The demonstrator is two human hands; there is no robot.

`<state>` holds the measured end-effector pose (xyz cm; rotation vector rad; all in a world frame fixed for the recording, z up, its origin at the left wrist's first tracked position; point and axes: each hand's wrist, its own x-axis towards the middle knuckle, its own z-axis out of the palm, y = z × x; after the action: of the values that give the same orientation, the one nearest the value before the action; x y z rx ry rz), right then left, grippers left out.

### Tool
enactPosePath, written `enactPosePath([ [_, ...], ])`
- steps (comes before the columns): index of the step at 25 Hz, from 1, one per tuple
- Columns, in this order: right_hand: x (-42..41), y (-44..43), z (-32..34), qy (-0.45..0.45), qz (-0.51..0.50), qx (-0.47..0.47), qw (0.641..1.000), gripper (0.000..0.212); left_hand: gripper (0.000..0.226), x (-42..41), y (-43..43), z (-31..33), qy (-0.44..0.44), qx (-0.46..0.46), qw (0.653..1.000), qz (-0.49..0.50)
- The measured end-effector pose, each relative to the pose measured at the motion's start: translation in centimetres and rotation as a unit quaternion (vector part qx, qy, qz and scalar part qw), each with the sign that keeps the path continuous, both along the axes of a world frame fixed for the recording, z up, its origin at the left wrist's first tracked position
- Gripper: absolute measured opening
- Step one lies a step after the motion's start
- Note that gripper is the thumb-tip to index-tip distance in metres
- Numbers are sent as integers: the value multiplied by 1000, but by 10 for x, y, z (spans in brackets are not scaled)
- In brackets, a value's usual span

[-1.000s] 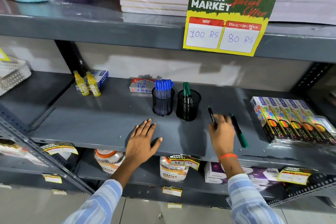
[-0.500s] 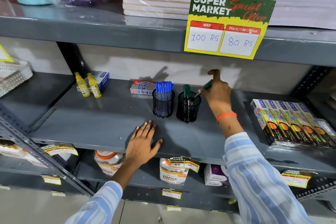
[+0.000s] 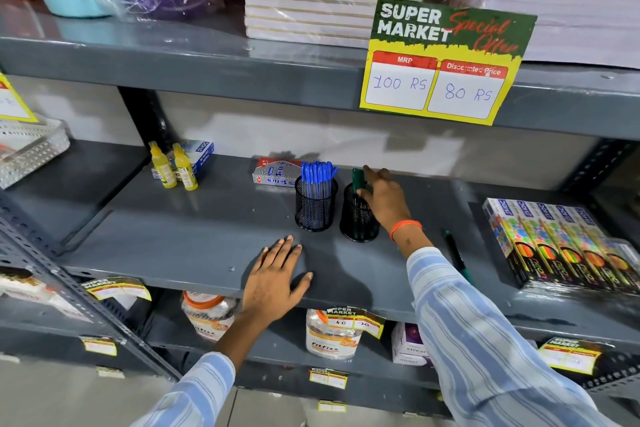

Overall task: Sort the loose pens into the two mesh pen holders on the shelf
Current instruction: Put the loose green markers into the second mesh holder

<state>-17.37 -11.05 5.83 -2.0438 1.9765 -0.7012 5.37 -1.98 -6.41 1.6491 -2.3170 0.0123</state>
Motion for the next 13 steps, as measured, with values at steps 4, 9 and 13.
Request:
enactPosePath([
  [4,1,0,-2,-25,-30,-29,999,38,65,0,0,0,-1,4,1000,1],
  [9,3,-6,-2,-22,-49,-51,997,33,66,0,-1,0,-2,1,1000,1],
  [13,0,-4,-3,-75,-78,-74,991,26,69,0,-1,0,-4,0,1000,4],
])
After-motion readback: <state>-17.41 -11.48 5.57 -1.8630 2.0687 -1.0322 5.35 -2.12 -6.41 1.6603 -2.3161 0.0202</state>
